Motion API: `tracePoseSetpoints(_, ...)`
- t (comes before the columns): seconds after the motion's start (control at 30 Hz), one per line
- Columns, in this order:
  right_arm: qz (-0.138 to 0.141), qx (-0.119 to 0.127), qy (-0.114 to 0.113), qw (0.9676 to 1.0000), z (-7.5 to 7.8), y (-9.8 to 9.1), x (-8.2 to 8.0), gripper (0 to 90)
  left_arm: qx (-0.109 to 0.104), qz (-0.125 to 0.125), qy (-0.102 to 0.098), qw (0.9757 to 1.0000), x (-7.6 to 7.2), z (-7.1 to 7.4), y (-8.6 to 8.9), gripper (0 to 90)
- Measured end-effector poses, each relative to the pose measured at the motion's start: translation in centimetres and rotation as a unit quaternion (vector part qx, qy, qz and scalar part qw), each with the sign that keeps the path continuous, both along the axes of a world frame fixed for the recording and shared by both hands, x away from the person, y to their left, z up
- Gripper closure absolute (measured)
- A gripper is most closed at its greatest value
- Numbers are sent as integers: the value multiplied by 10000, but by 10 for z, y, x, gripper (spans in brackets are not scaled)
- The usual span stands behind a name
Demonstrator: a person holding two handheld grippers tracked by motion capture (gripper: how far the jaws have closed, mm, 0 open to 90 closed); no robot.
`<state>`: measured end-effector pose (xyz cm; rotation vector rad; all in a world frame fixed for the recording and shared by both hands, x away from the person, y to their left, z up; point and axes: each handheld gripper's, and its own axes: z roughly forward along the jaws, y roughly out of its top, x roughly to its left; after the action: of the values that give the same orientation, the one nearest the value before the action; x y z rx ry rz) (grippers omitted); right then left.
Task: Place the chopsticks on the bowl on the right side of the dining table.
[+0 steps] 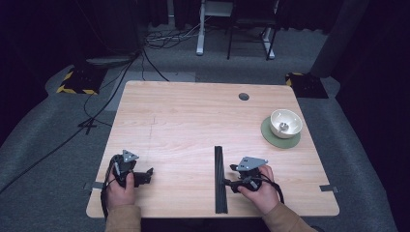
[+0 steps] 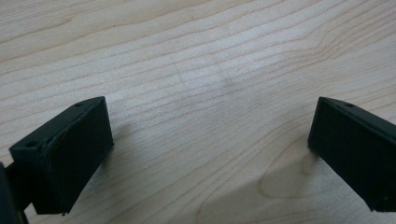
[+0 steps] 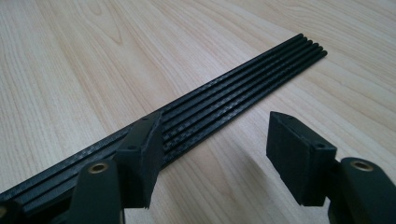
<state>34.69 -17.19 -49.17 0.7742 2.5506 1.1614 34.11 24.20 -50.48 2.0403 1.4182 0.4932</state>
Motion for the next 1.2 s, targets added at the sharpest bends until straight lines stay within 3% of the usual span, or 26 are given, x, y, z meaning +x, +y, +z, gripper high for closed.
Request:
tracePoseSetpoints(0.97,32,-81,92,9999,-5,0,0,365,17,13,-1,10000,0,0,0,1)
tracePoseSetpoints(1.2,-79,-123,104,9998,-5,-6,2,368,16,11,-1,10000,0,0,0,1)
